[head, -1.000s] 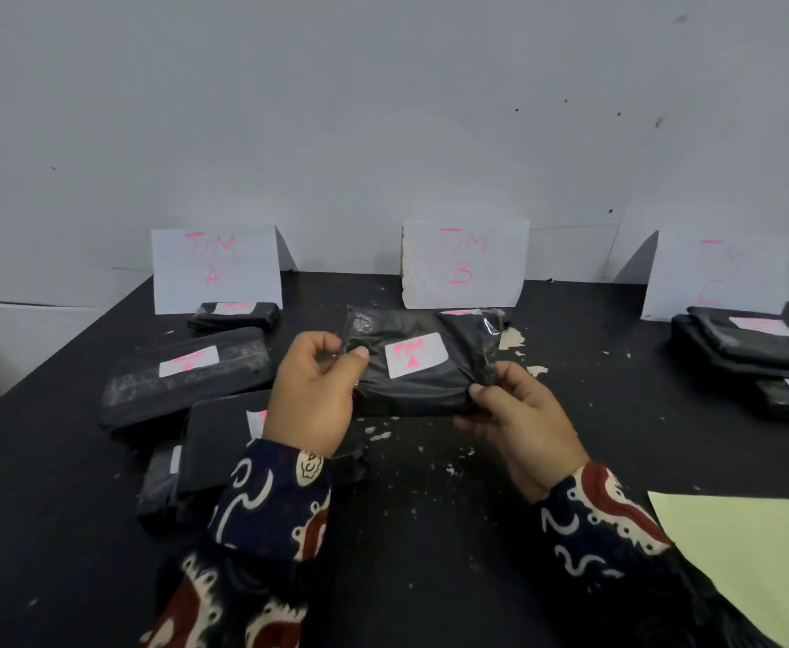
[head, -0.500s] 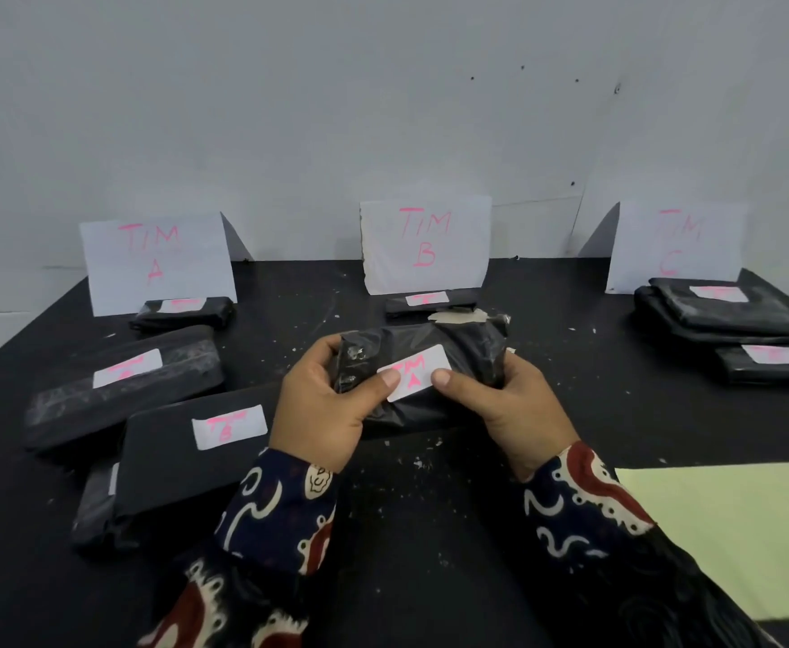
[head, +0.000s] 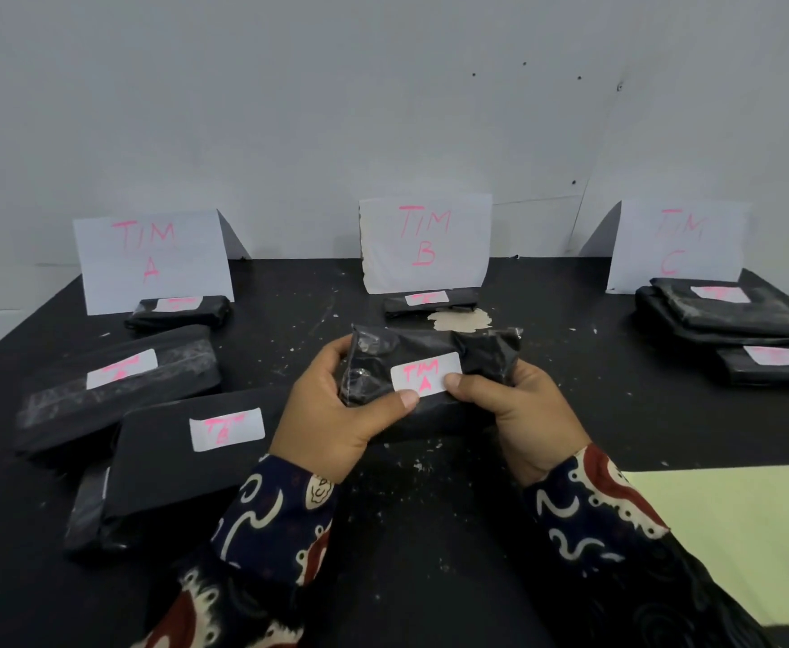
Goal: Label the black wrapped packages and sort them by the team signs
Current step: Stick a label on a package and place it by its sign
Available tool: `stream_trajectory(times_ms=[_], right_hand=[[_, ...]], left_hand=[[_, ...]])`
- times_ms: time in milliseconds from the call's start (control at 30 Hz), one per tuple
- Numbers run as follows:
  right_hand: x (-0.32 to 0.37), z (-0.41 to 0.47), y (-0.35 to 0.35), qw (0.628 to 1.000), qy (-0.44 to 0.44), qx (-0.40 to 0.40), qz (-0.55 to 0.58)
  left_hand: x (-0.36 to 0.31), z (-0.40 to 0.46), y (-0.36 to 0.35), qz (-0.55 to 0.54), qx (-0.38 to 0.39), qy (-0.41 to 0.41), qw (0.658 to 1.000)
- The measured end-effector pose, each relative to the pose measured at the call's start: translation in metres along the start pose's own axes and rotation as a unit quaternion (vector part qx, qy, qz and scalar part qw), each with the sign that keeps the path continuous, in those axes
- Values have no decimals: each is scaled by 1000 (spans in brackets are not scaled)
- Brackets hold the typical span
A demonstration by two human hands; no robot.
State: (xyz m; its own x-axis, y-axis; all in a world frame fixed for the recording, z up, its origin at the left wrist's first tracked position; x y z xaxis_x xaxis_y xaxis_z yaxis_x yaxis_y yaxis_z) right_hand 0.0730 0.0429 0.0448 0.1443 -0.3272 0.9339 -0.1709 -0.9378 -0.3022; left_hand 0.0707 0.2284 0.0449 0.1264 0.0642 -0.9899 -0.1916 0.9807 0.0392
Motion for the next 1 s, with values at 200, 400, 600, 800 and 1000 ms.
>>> stream_trajectory(times_ms=[200, 400, 600, 800, 1000], right_hand=[[2, 0, 0, 998, -63, 16, 17], [2, -3, 0, 996, -77, 53, 10], [3, -2, 5, 994, -68, 80, -11], [0, -1, -2, 998, -45, 3, 43], [-2, -5, -12, 995, -60, -10, 74]], left_hand=[[1, 2, 0, -18, 8, 21, 1000], [3, 6, 7, -70, -14, 56, 996], [3, 11, 16, -123, -42, 70, 989], [-3, 1, 21, 56, -158, -68, 984], [-5, -9, 19, 352, -114, -451, 812]])
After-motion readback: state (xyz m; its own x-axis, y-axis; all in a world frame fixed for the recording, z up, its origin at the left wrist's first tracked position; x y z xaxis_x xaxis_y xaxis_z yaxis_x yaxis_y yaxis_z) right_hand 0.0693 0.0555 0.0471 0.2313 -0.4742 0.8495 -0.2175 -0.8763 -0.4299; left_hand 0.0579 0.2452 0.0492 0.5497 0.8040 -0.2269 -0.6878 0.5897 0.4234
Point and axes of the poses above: each hand's wrist, its own z-axis towards the middle knuckle, its own y-axis out of the back of the hand, x = y × z, the point moved 2 cm from there along z, towards the middle knuckle, and after that the axes turned 10 degrees about -x, right-handed, at the moved point
